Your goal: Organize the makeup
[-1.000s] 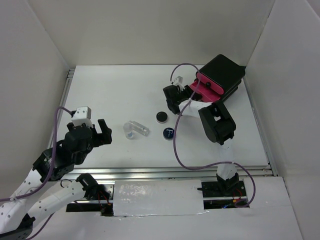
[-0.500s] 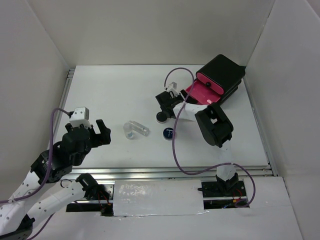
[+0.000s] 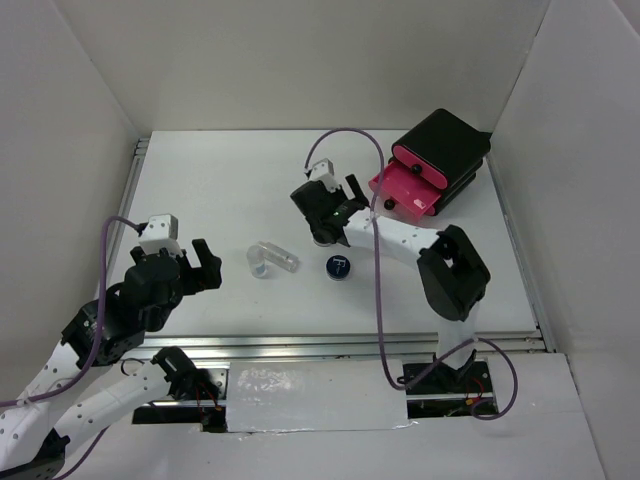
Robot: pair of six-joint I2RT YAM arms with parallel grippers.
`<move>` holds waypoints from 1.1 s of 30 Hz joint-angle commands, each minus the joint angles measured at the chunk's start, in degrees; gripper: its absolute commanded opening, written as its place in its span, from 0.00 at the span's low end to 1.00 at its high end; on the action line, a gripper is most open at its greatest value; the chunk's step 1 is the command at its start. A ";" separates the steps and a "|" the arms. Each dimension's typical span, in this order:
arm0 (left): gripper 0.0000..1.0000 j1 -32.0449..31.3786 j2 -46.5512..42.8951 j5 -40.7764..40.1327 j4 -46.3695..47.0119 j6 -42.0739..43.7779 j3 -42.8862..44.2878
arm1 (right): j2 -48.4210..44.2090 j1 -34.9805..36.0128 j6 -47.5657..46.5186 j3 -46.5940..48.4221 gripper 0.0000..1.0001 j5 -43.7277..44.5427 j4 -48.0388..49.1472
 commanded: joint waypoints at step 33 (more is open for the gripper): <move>1.00 -0.10 4.97 -7.58 -3.14 -5.19 2.07 | 5.46 -6.11 20.01 9.03 0.37 -44.11 -8.69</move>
